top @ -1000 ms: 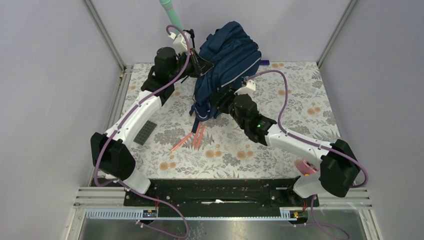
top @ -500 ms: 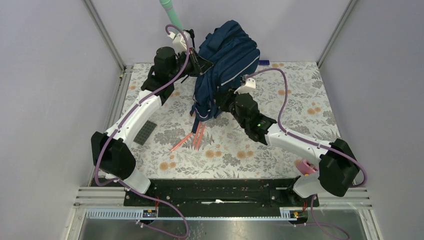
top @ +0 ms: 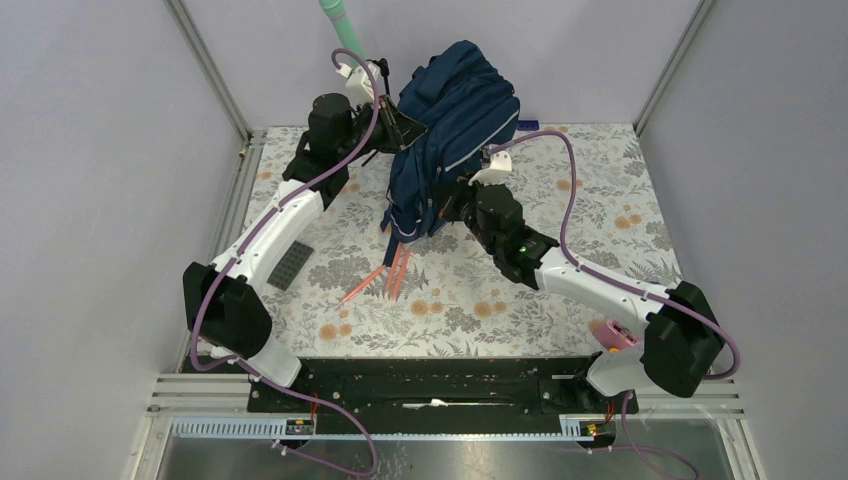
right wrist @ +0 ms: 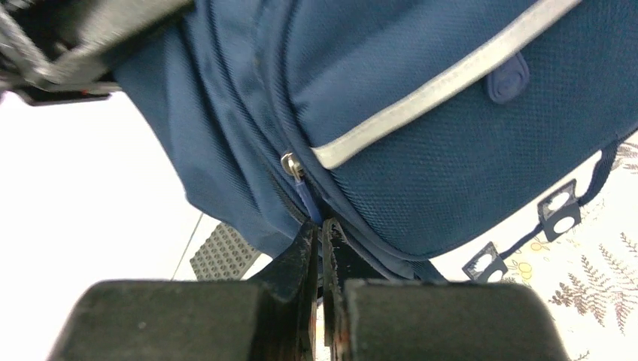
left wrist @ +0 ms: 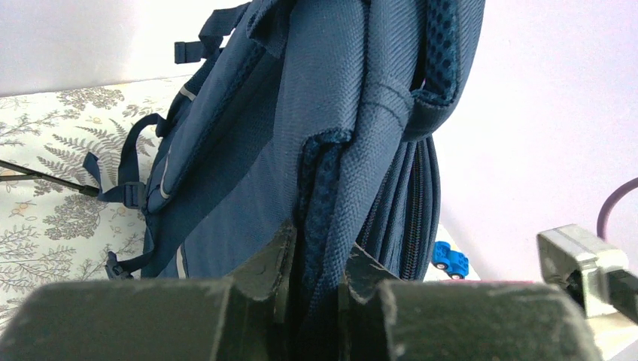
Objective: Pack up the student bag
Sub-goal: Unzip the student bag at the center of the board.
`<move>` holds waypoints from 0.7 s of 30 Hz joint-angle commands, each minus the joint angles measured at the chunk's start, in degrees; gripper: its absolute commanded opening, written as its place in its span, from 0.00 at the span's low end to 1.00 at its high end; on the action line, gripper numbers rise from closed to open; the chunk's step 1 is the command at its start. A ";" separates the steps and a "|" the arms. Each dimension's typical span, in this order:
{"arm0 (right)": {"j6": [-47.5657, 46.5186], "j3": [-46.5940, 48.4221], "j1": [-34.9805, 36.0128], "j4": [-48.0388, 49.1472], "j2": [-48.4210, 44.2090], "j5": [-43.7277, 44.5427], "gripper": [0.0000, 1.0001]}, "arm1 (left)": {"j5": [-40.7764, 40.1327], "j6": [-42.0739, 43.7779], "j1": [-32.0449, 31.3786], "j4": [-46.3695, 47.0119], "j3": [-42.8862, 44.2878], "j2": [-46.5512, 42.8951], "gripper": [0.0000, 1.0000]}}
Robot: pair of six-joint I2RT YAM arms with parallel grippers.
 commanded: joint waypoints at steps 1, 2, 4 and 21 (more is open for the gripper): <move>-1.74 5.05 -1.16 4.32 -4.65 0.59 0.00 | 3.34 -1.14 0.22 9.39 3.44 -1.29 0.00; -1.85 5.62 -1.16 3.41 -4.53 1.35 0.00 | 3.44 -1.21 0.22 9.39 3.43 -1.29 0.00; -2.29 6.11 -1.15 2.42 -4.18 2.63 0.03 | 3.61 -1.44 0.22 9.56 3.45 -1.25 0.00; 10.47 6.14 -4.37 5.29 -7.19 5.79 0.00 | 6.70 1.34 0.22 12.00 2.33 -1.12 0.00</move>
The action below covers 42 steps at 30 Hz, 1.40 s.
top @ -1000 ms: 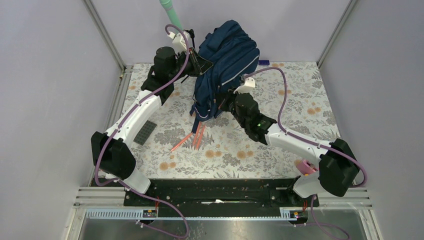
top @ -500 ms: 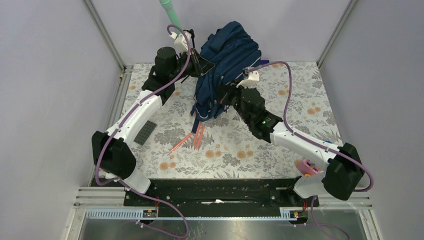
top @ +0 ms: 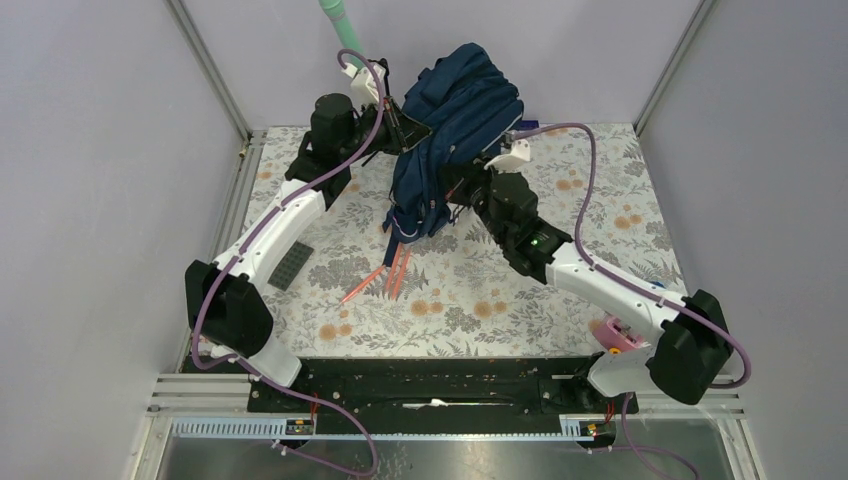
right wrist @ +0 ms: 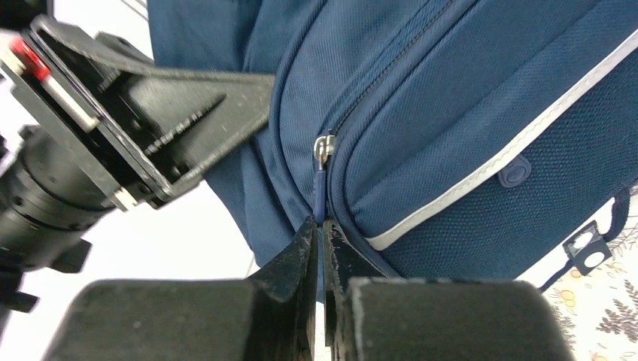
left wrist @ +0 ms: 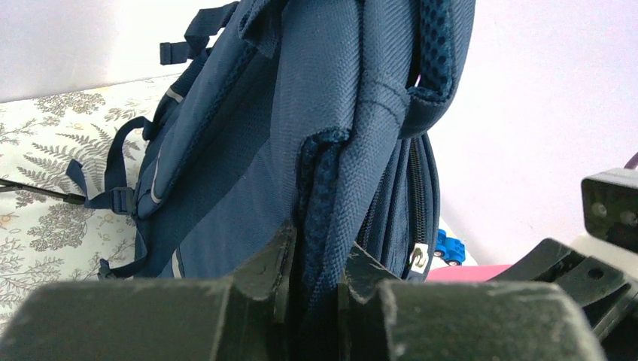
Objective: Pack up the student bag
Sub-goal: Unzip the student bag at the center of the board.
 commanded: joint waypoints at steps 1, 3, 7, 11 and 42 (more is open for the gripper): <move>5.70 2.75 -2.78 6.58 -4.93 4.99 0.00 | 4.27 0.41 0.35 11.46 2.27 -1.65 0.00; 5.78 3.70 -2.92 6.78 -5.09 5.84 0.00 | 4.72 0.60 0.40 11.97 2.03 -1.59 0.00; 6.76 5.42 -3.71 6.54 -4.88 8.33 0.00 | 5.30 1.26 0.39 12.45 1.51 -1.71 0.00; 8.96 7.48 -5.58 3.58 -3.98 10.29 0.00 | 5.90 2.41 0.38 12.66 0.99 -1.66 0.00; -29.89 22.22 -17.68 -30.19 -4.76 -32.05 0.77 | 7.26 1.83 0.35 12.97 1.26 -2.04 0.00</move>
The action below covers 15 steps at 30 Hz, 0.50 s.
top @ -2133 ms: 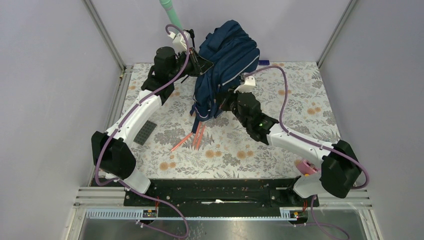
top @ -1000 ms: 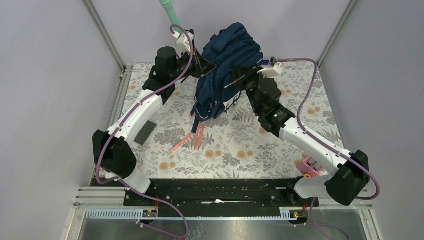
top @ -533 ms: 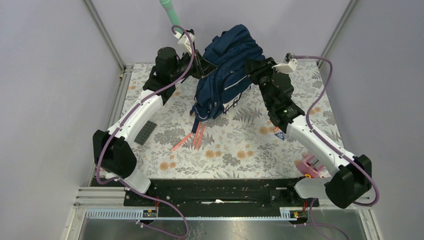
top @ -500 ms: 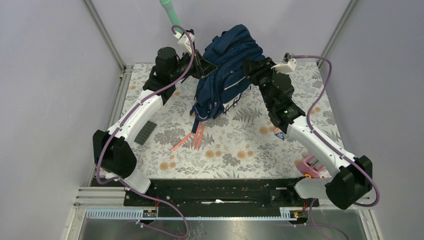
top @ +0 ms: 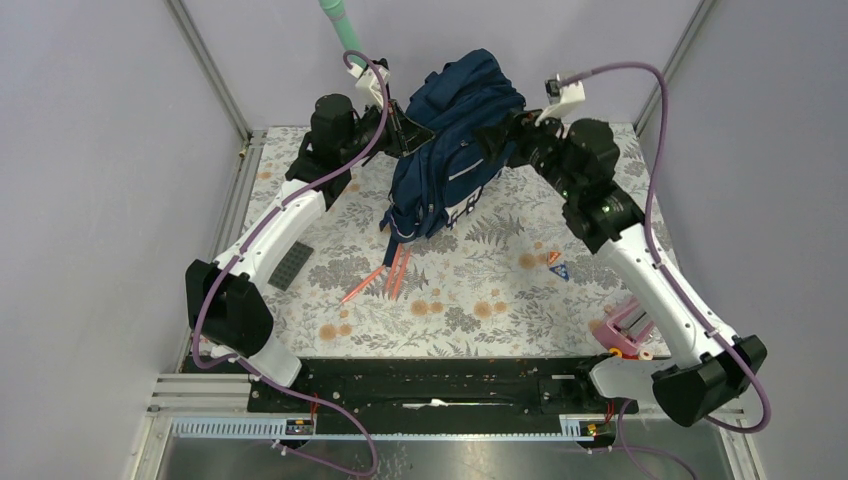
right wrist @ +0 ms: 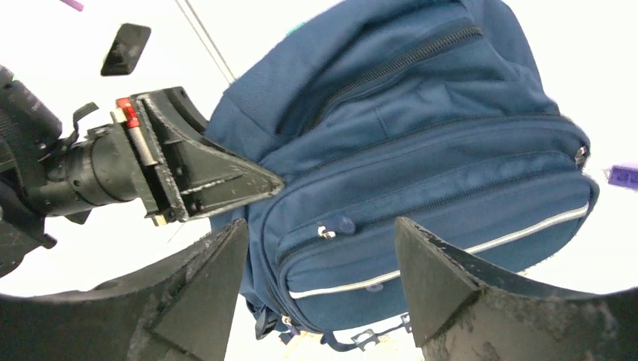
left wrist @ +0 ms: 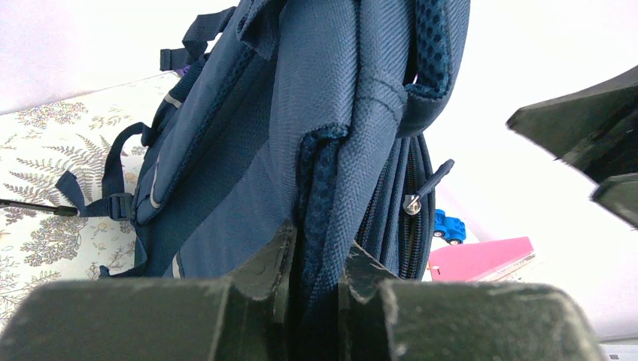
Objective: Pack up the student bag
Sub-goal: Unzip the student bag at the center of the board.
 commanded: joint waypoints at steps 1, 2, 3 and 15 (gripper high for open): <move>-13.06 10.84 -0.30 -14.31 3.96 -8.13 0.76 | 2.76 -1.33 0.29 11.91 1.61 -2.26 0.00; -14.65 12.56 -0.35 -16.38 4.91 -9.02 0.76 | 2.88 -1.43 0.33 12.04 1.59 -2.26 0.00; -15.65 14.09 -0.63 -18.08 6.03 -9.73 0.75 | 2.92 -1.37 0.30 12.06 1.59 -2.34 0.00; -17.89 23.55 -1.62 -24.17 14.50 -14.40 0.72 | 2.85 -1.65 0.29 12.24 1.61 -2.10 0.00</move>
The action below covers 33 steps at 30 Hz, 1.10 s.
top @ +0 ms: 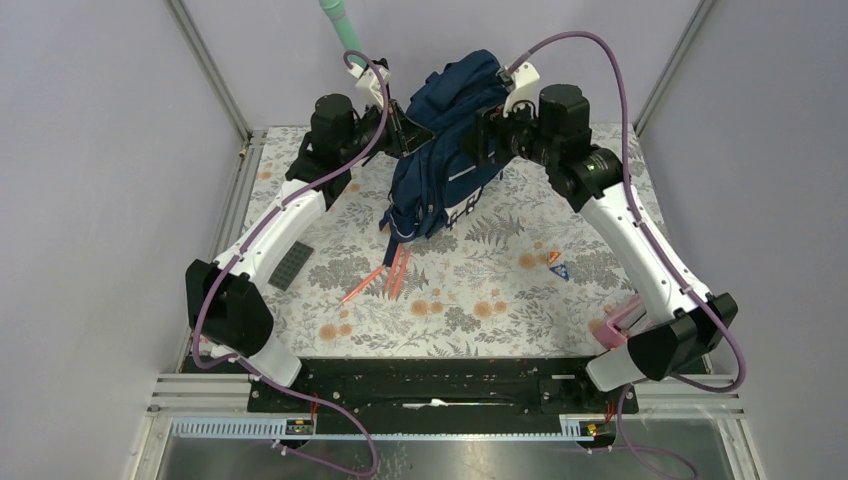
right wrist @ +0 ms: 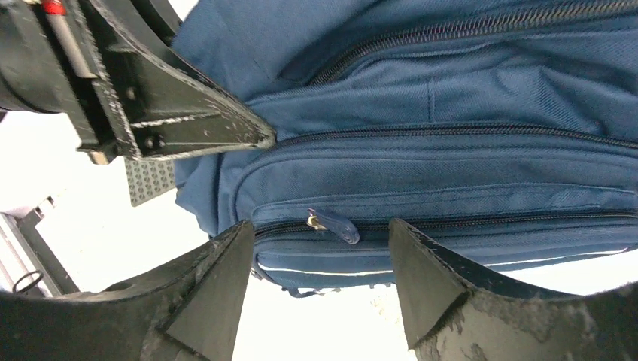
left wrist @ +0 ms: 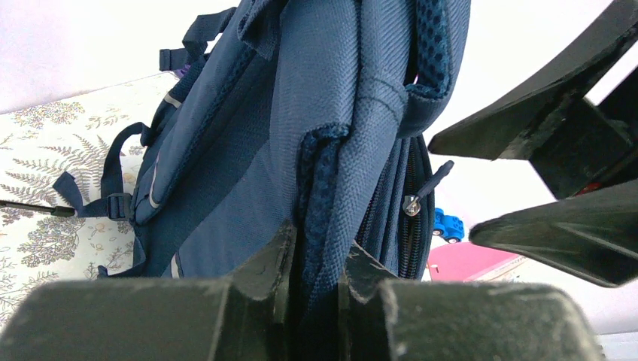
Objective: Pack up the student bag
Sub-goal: Unzip the student bag at the center of the board.
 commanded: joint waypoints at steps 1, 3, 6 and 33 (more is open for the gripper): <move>-1.69 3.85 -0.55 -1.54 1.67 -2.80 0.68 | 2.38 -1.52 0.35 12.17 1.61 -2.08 0.00; -1.67 4.37 -0.56 -1.54 2.59 -3.31 0.64 | 2.41 -1.58 0.33 12.17 1.70 -2.01 0.00; -1.44 5.08 -0.56 -1.53 3.57 -3.13 0.59 | 2.50 -1.59 0.33 12.17 1.73 -2.00 0.00; 5.85 11.52 -14.55 -10.96 6.03 6.33 0.00 | 1.63 1.30 0.64 9.55 2.56 -1.89 0.00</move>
